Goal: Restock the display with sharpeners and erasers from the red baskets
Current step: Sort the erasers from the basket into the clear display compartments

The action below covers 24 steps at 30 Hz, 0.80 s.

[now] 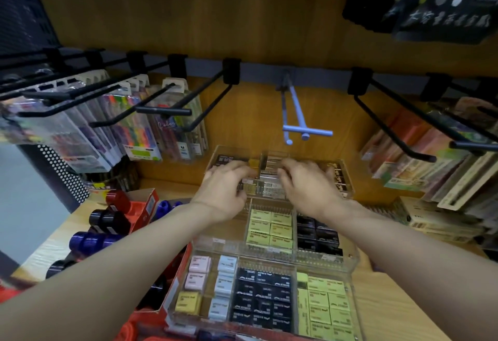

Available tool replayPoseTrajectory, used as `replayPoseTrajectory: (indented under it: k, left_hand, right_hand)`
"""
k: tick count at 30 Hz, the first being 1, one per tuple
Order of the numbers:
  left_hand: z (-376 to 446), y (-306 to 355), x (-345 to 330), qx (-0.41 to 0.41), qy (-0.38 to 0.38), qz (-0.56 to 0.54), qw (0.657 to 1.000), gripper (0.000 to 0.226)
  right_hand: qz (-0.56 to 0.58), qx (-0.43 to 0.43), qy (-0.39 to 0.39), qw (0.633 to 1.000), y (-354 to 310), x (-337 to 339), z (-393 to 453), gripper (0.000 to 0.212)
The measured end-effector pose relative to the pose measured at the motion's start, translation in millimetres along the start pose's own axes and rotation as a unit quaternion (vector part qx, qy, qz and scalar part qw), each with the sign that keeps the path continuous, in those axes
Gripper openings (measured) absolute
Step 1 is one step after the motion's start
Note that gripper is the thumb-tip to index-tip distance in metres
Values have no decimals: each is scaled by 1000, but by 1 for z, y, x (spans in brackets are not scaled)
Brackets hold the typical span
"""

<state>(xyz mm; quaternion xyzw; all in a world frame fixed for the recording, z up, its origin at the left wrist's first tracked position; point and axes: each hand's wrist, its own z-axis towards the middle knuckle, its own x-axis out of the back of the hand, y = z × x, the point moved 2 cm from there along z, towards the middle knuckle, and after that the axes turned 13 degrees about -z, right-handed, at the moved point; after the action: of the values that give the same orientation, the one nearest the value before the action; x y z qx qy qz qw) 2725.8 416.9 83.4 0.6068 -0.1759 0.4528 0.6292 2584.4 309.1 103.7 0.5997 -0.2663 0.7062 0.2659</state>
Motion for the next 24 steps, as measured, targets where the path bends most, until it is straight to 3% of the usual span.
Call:
replayPoseTrajectory:
  k: [6, 9, 11, 14, 18, 21, 24]
  left_hand:
    - [3, 0, -2, 8, 7, -15, 1000, 49]
    - [9, 1, -4, 15, 19, -43, 999, 57]
    - [15, 4, -6, 22, 8, -64, 998, 63]
    - [19, 5, -12, 19, -37, -53, 998, 63]
    - [19, 4, -14, -39, -84, 41, 995, 58]
    - [19, 7, -14, -54, -97, 74, 991, 59]
    - [21, 9, -12, -53, -105, 88, 989, 57]
  right_hand:
    - [10, -68, -105, 992, -6, 7, 23, 34]
    - [31, -68, -129, 989, -6, 6, 30, 23]
    - [105, -81, -109, 985, -1, 7, 34, 17]
    - [214, -137, -4, 967, 14, 12, 43, 14]
    - [191, -119, -3, 974, 10, 2, 61, 18]
    - [162, -107, -5, 981, 1, -4, 65, 6]
    - [76, -75, 11, 994, 3, -5, 57, 23]
